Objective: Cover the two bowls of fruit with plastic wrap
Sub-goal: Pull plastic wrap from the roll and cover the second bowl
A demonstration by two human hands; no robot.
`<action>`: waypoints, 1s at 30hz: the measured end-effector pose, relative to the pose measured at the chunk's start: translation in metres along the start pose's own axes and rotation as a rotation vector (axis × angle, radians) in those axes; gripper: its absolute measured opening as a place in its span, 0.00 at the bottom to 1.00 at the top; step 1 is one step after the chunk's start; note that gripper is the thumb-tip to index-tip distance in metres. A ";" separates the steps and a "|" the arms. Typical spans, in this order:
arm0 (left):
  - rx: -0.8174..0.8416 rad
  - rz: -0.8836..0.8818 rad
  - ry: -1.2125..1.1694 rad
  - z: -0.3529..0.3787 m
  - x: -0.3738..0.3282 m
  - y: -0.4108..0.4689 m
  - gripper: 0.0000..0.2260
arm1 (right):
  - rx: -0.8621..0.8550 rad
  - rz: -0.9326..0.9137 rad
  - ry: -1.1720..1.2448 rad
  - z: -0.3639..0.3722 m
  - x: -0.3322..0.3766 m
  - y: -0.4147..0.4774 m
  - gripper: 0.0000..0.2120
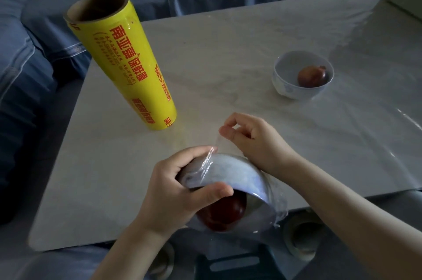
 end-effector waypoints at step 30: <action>-0.083 -0.120 0.074 -0.003 0.023 -0.003 0.31 | 0.442 -0.064 -0.066 0.021 0.016 -0.048 0.29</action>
Point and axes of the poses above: each hand's wrist, its own y-axis towards the middle knuckle, its own z-axis out of the palm, x = y × z, the point moved 10 cm from there along y, towards the middle knuckle, and after that the axes turned 7 degrees about -z, right-handed, at the moved point
